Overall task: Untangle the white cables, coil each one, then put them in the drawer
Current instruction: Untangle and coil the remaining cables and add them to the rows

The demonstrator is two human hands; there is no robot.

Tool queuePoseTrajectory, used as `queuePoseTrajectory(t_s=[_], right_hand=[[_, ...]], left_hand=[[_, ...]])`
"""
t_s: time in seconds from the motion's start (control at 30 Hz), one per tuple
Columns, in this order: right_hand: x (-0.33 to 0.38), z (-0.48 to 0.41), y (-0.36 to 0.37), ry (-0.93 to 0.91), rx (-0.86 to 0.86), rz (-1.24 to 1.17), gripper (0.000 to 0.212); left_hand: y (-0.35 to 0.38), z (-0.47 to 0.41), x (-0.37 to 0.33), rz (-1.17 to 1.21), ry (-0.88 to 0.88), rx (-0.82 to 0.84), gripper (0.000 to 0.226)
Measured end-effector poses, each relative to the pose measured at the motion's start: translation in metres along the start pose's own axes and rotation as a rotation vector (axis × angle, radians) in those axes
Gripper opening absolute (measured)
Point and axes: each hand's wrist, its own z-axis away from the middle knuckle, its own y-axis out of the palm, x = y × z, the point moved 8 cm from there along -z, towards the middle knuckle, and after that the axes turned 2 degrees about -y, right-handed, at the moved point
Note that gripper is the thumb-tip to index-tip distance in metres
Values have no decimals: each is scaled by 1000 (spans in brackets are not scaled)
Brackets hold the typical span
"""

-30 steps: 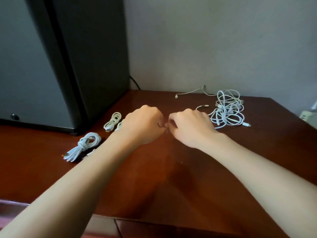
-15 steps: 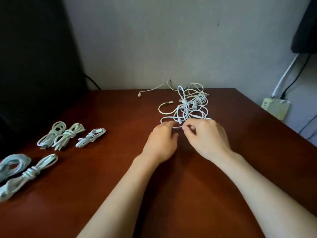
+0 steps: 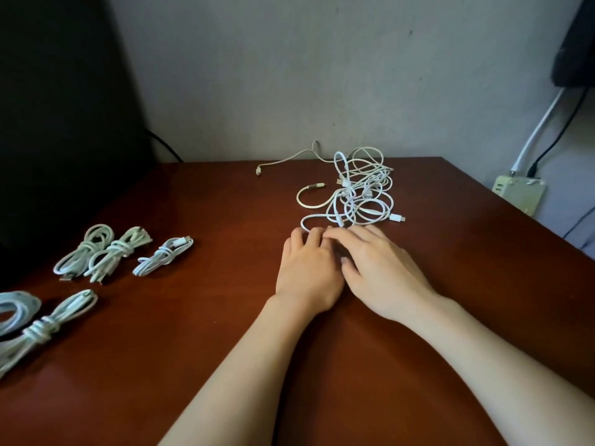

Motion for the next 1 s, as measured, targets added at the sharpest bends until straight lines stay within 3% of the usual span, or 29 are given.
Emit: queuePoseTrajectory(t_s=[0.13, 0.33, 0.43, 0.53, 0.63, 0.7, 0.83, 1.0], right_hand=[[-5, -2, 6, -3, 15, -35, 57], [-11, -4, 11, -28, -7, -204, 68], [-15, -7, -1, -25, -123, -282, 69], [-25, -6, -11, 9, -219, -285, 65], [-32, -6, -17, 42, -252, -249, 57], [-35, -4, -25, 44, -317, -233, 48], [-36, 0, -40, 54, -462, -192, 32], [-40, 7, -53, 107, -589, -439, 9]], left_hand=[[-7, 0, 3, 71, 6, -163, 44], [-36, 9, 13, 554, -16, -417, 14], [-50, 15, 20, 862, -63, -468, 23], [-58, 17, 28, 1295, -99, -458, 36], [-61, 14, 35, 1682, -80, -418, 17], [-63, 14, 34, 1885, -55, -366, 17], [-68, 19, 33, 2125, -69, -251, 30], [-55, 20, 46, 2303, -230, -212, 43]])
